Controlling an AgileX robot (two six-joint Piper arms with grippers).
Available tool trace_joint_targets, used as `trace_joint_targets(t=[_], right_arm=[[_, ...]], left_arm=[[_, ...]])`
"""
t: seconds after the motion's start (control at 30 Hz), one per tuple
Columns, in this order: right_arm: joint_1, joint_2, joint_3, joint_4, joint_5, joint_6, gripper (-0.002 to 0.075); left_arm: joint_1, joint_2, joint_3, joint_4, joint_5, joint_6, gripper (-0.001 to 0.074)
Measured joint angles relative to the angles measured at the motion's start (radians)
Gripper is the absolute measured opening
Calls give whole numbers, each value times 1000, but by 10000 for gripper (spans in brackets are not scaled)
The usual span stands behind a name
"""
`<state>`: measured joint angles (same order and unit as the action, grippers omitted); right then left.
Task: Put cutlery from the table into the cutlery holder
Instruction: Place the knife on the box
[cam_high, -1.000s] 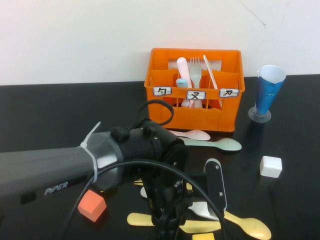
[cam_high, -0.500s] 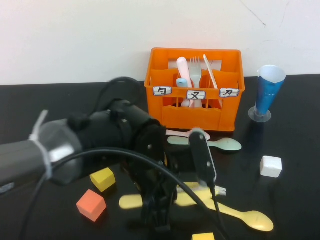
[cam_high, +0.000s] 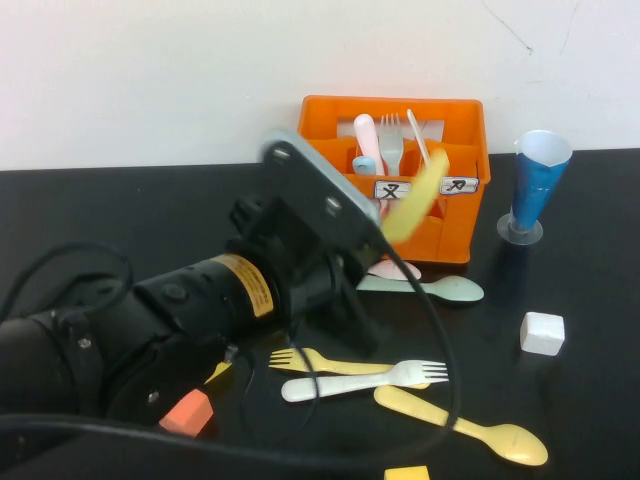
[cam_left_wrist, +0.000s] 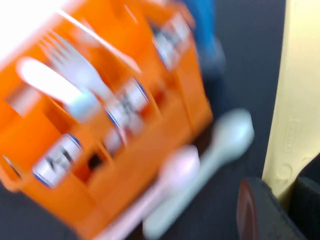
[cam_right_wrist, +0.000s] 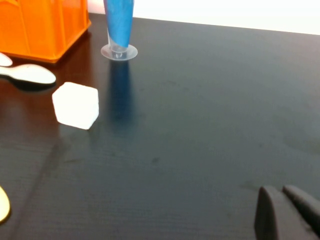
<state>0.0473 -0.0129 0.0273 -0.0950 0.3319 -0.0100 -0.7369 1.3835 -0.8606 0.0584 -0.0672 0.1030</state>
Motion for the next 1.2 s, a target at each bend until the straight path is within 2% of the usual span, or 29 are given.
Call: trace_joint_targets(t=[0.13,0.23,0.33,0.4,0.67,0.83,1.03,1.2], right_arm=[[0,0,0,0,0,0,-3],[0,0,0,0,0,0,-3],[0,0,0,0,0,0,-3],[0,0,0,0,0,0,-3],[0,0,0,0,0,0,-3],[0,0,0,0,0,0,-3],[0,0,0,0,0,0,-3],[0,0,0,0,0,0,-3]], left_arm=[[31,49,23,2,-302,-191,92],[45,119,20,2,-525,-249,92],[56,207,-21,6,-684,-265,92],[63,269,-67,6,-729,-267,92],[72,470,-323,6,-750,-339,92],[72,569,-450,11,-708,-316,95],[72,665,-539,9,-649,-274,185],[72,697,-547,5,-593,-265,239]])
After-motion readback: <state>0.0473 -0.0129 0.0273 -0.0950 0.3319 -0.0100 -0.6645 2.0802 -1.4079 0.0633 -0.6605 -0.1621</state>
